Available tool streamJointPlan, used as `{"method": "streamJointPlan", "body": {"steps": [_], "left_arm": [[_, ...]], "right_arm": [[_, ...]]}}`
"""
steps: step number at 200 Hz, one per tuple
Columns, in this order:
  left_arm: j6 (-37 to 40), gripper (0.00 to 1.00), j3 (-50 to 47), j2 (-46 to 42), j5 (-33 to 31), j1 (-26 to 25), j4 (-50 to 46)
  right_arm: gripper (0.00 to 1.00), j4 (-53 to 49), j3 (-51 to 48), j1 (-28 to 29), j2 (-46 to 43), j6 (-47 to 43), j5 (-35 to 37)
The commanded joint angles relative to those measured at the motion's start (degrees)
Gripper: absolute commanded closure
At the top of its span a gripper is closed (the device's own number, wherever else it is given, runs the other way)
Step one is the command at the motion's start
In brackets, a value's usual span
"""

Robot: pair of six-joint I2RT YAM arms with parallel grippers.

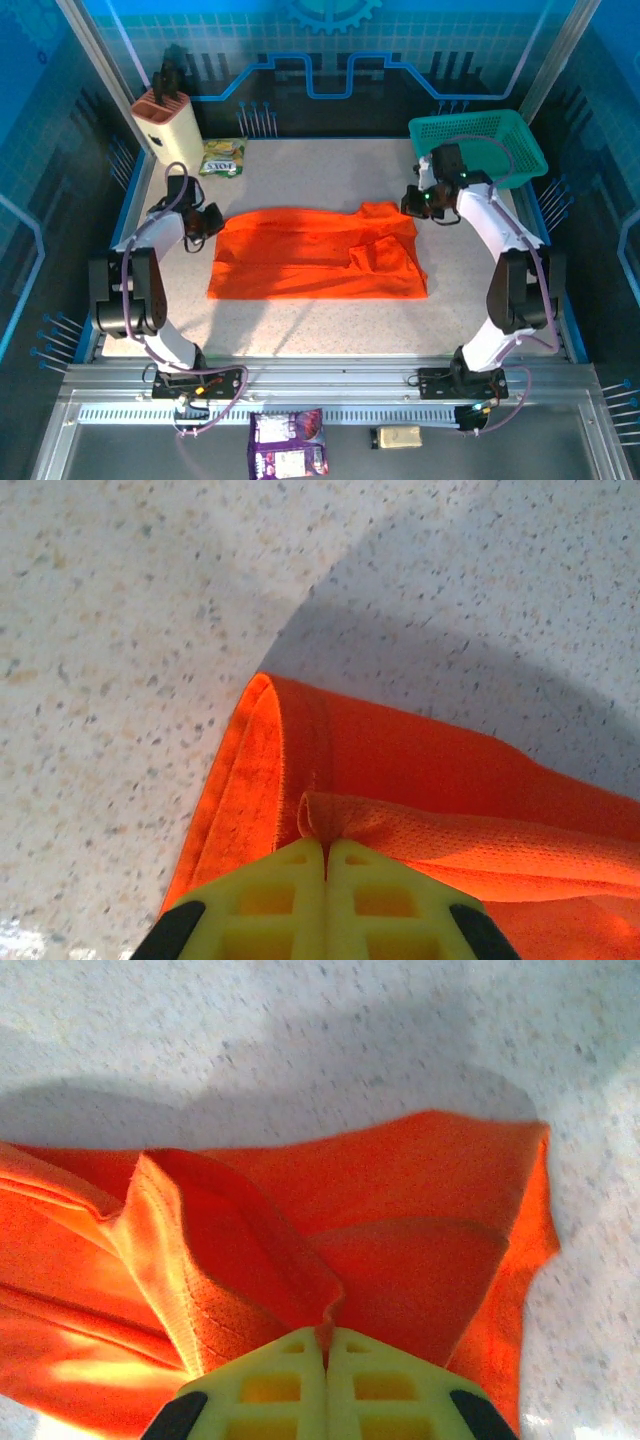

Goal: Fold the inside-out t-shirt

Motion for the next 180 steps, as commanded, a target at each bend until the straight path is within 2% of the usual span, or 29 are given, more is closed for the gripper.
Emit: {"method": "streamJointPlan", "body": {"steps": [1, 29, 78, 101, 107, 118, 124, 147, 180], "left_arm": [[-1.5, 1.00, -2.8, -3.8, -2.8, 0.4, 1.7], [-3.2, 1.00, -6.3, -7.6, -5.7, 0.4, 2.2], [-5.2, 0.97, -12.4, -11.4, -4.2, 0.4, 4.3], [-7.0, 0.87, -17.2, -14.7, -5.2, 0.4, 5.5], [-7.8, 0.82, -18.4, -16.1, -5.8, 0.4, 5.7], [-9.0, 0.72, -21.0, -18.7, -6.8, 0.4, 6.1], [-9.6, 0.71, -22.1, -20.1, -7.0, 0.4, 6.1], [-10.7, 0.69, -23.4, -23.8, -6.7, 0.3, 5.7], [-10.3, 0.68, -20.7, -23.8, -4.0, 0.1, 3.7]], "right_arm": [[1.00, 0.9, -4.3, 0.4, -4.5, 2.0, 1.2], [1.00, 1.7, -9.9, 0.4, -8.2, 3.4, 1.9], [1.00, 6.9, -19.2, 0.8, -12.6, 7.1, 2.6], [1.00, 8.6, -23.7, 1.4, -14.2, 9.5, 5.7], [0.96, 8.3, -24.5, 2.2, -14.8, 10.0, 7.6], [0.83, 6.5, -24.6, 4.8, -15.9, 10.0, 12.8], [0.79, 5.6, -24.2, 6.2, -16.3, 9.7, 15.0], [0.72, 4.7, -22.8, 7.4, -16.8, 10.0, 14.9], [0.70, 5.5, -18.6, 9.6, -14.1, 8.7, 11.6]]}}
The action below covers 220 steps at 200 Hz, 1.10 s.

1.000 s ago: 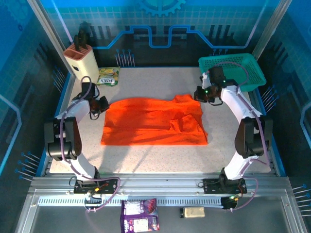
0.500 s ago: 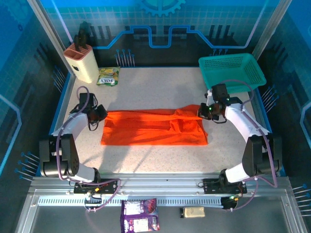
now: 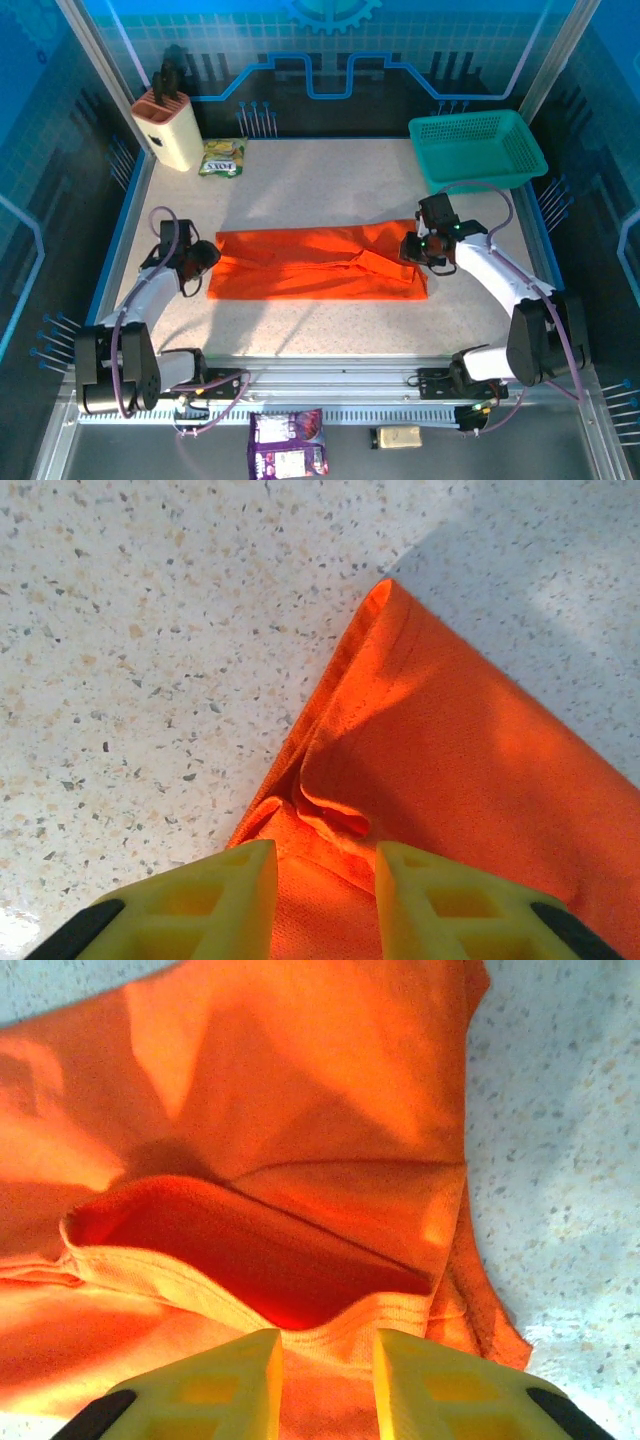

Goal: Fold the inside-out t-shirt

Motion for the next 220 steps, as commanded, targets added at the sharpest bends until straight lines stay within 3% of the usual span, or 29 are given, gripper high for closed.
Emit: {"method": "streamJointPlan", "body": {"steps": [1, 33, 81, 101, 166, 220], "left_arm": [[-1.0, 0.68, 2.4, 0.1, 1.9, 0.1, -1.4], [1.5, 0.69, 8.0, 3.9, 1.3, -3.1, -6.6], [4.6, 0.67, 15.7, 13.5, -1.1, -4.7, -14.2], [4.9, 0.72, 16.6, 16.1, -1.2, -4.7, -16.8], [1.6, 0.71, 13.3, 13.4, -3.6, -4.7, -17.7], [-0.9, 0.64, 13.2, 12.9, -5.5, -4.6, -20.0]], "right_arm": [[0.70, 0.4, 4.3, 2.2, 1.6, -0.7, -1.2], [0.66, 1.4, 10.7, 6.4, 9.2, -4.0, -10.6], [0.65, 0.5, 17.8, 12.8, 18.4, -5.1, -10.5], [0.65, 0.4, 19.8, 13.7, 20.8, -4.1, -10.8], [0.65, -0.3, 23.0, 17.1, 23.9, -3.4, -11.7], [0.65, -1.3, 22.0, 17.1, 21.8, -3.4, -10.2]]}}
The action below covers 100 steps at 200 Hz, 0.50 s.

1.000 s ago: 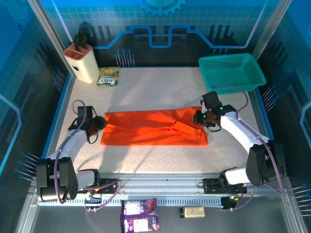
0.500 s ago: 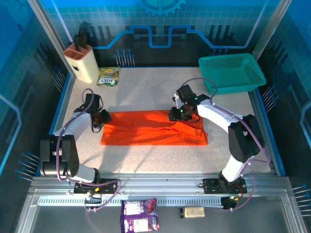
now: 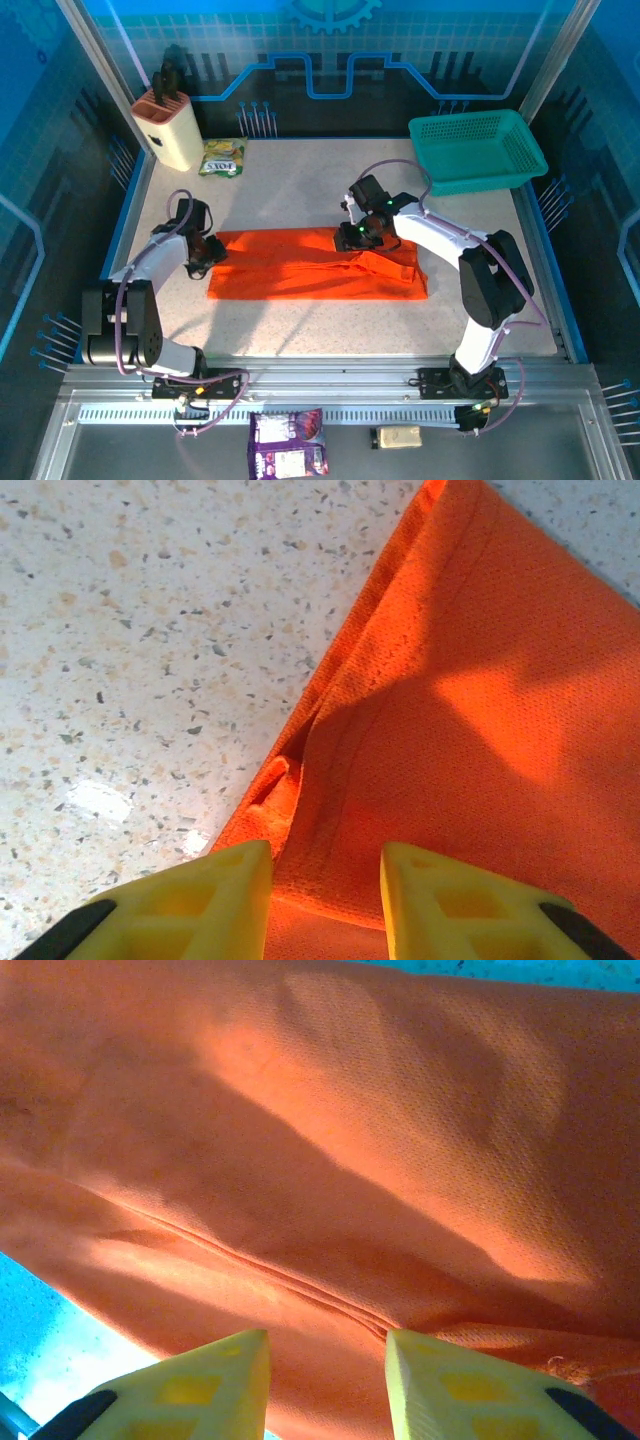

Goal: Fold the inside-out t-shirt

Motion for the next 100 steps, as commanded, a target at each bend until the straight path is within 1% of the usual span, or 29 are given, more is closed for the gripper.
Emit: {"method": "streamJointPlan", "body": {"steps": [1, 21, 45, 55, 77, 100], "left_arm": [[-2.3, 0.64, -0.9, -1.2, -1.4, -0.1, -2.5], [-3.2, 0.63, -1.8, -1.3, -1.3, -0.1, -2.2], [-3.9, 0.62, -2.5, -1.0, 0.7, 0.0, -1.2], [-4.2, 0.63, -2.7, -1.1, 1.3, 0.0, -1.0], [-4.4, 0.80, -3.5, -2.3, 2.1, 0.0, 0.2], [-3.6, 0.94, -2.2, -3.6, 1.7, 0.0, -0.1]], "right_arm": [[0.65, -1.6, 0.5, 0.4, -1.5, 0.3, 0.5], [0.64, -1.5, 0.0, 0.4, -2.1, 0.7, 0.2], [0.64, -1.8, -0.1, 0.4, -2.7, 0.7, 0.3], [0.64, -2.1, -0.1, 0.4, -2.9, 0.6, 0.5], [0.64, -2.5, -0.1, 0.3, -3.5, 0.6, 0.9], [0.64, -2.7, -0.1, 0.4, -4.0, 0.6, 1.0]]}}
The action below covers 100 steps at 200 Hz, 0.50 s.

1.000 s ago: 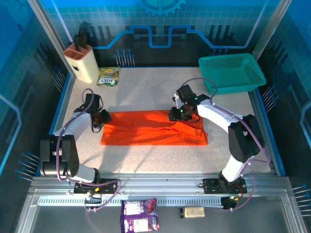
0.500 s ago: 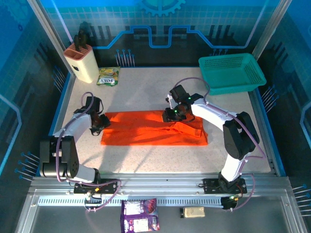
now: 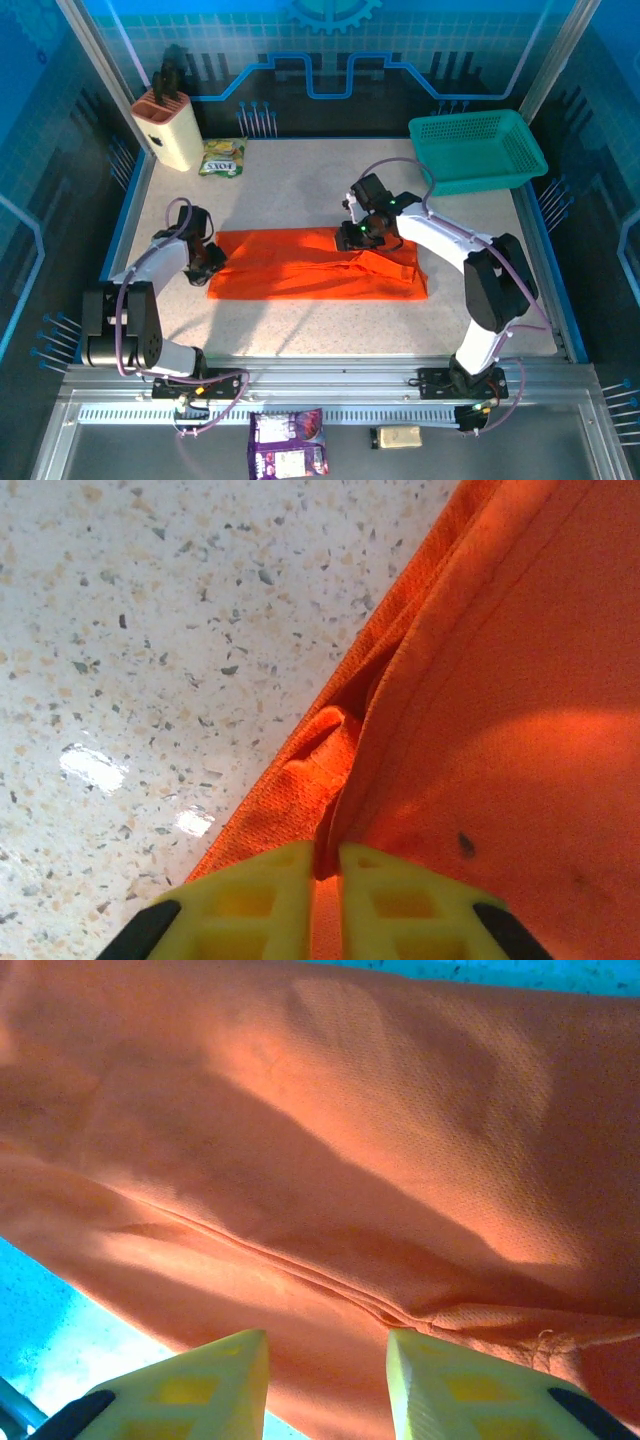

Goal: Fold the inside-out t-shirt

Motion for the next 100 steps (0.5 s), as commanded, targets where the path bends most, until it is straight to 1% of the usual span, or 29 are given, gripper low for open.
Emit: {"method": "streamJointPlan", "body": {"steps": [1, 24, 51, 72, 100], "left_arm": [[0.1, 0.95, 0.8, -2.6, 0.8, 0.0, 0.3], [1.1, 1.00, 2.6, -2.8, 0.1, 0.0, -0.9], [1.9, 1.00, 3.3, -3.5, -1.0, 0.0, -1.9], [2.6, 1.00, 2.6, -4.6, -1.9, 0.0, -0.8], [3.0, 1.00, 2.4, -4.9, -1.8, 0.0, -0.4]], "right_arm": [[0.64, -1.8, 0.0, 0.3, -2.0, 0.4, 0.8], [0.64, -2.1, 0.0, 0.4, -2.3, 0.3, 0.9], [0.64, -2.1, -0.4, 0.4, -2.2, 0.4, 0.7], [0.64, -1.6, -1.0, 0.4, -2.0, 0.7, 0.2], [0.64, -1.6, -1.3, 0.4, -1.5, 0.8, -0.3]]}}
